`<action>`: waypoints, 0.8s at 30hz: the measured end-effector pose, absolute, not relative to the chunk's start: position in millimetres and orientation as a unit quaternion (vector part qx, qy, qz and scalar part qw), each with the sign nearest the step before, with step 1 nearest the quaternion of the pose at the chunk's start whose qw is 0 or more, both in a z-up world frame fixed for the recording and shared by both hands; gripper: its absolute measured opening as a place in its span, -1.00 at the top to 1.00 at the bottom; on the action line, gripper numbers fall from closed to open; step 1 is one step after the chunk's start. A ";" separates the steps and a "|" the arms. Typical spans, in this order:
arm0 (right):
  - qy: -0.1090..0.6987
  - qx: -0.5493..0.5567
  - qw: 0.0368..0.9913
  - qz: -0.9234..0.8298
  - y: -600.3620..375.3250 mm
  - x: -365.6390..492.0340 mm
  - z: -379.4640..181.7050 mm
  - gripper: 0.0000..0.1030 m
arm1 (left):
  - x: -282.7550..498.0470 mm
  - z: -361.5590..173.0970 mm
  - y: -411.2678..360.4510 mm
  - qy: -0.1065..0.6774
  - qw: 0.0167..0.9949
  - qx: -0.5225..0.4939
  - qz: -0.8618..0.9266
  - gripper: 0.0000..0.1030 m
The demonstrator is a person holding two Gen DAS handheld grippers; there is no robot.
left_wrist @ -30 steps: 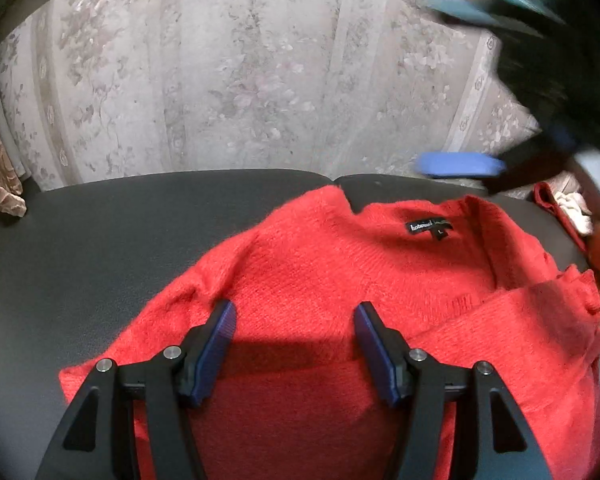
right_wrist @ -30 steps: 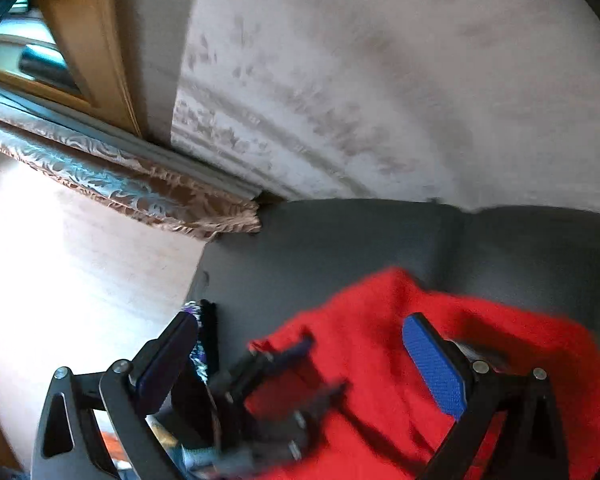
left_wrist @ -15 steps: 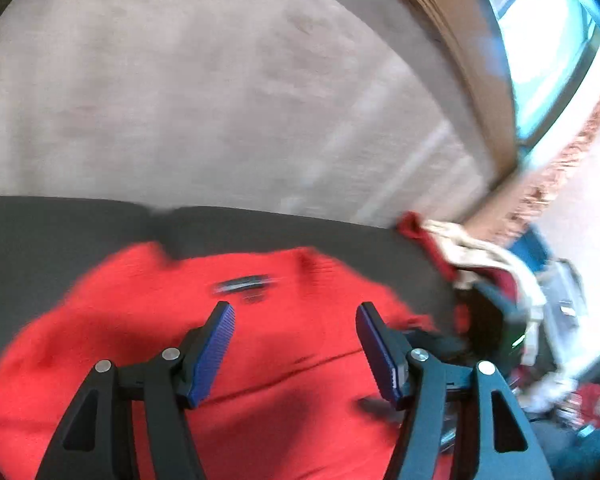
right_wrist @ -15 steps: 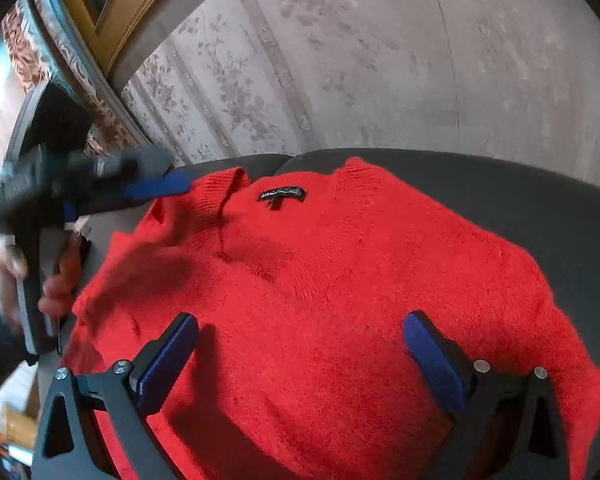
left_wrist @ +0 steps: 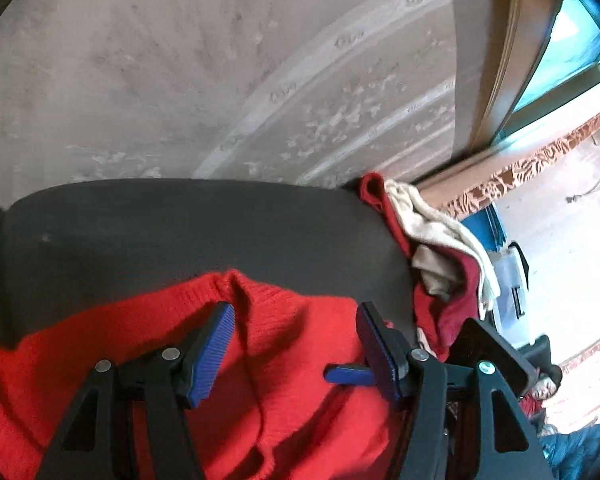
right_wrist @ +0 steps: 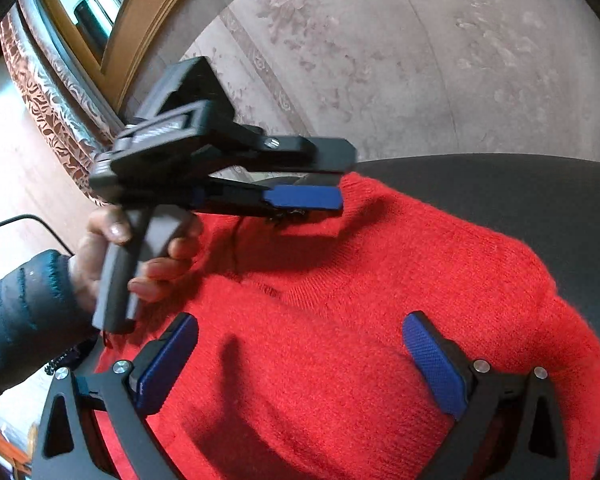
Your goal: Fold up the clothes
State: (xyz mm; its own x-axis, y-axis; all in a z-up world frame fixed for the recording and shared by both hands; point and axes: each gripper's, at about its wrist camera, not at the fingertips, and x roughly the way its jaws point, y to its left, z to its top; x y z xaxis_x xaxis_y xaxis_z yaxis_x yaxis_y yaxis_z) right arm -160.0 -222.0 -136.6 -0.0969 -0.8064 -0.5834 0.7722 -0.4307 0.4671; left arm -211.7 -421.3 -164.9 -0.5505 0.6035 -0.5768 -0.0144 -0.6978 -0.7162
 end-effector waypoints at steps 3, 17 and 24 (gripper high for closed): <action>-0.027 0.408 0.535 -0.739 -223.0 -162.3 -137.3 -1.00 | -218.9 -167.8 -419.4 -0.337 0.206 -0.437 0.808 -0.23; -0.038 0.403 0.530 -0.745 -211.3 -161.1 -137.2 -1.00 | -252.6 -183.6 -428.1 -0.351 0.118 -0.424 0.826 0.83; -0.045 0.398 0.534 -0.744 -205.9 -162.6 -137.7 -1.00 | -221.2 -143.1 -432.4 -0.326 0.075 -0.381 0.862 0.11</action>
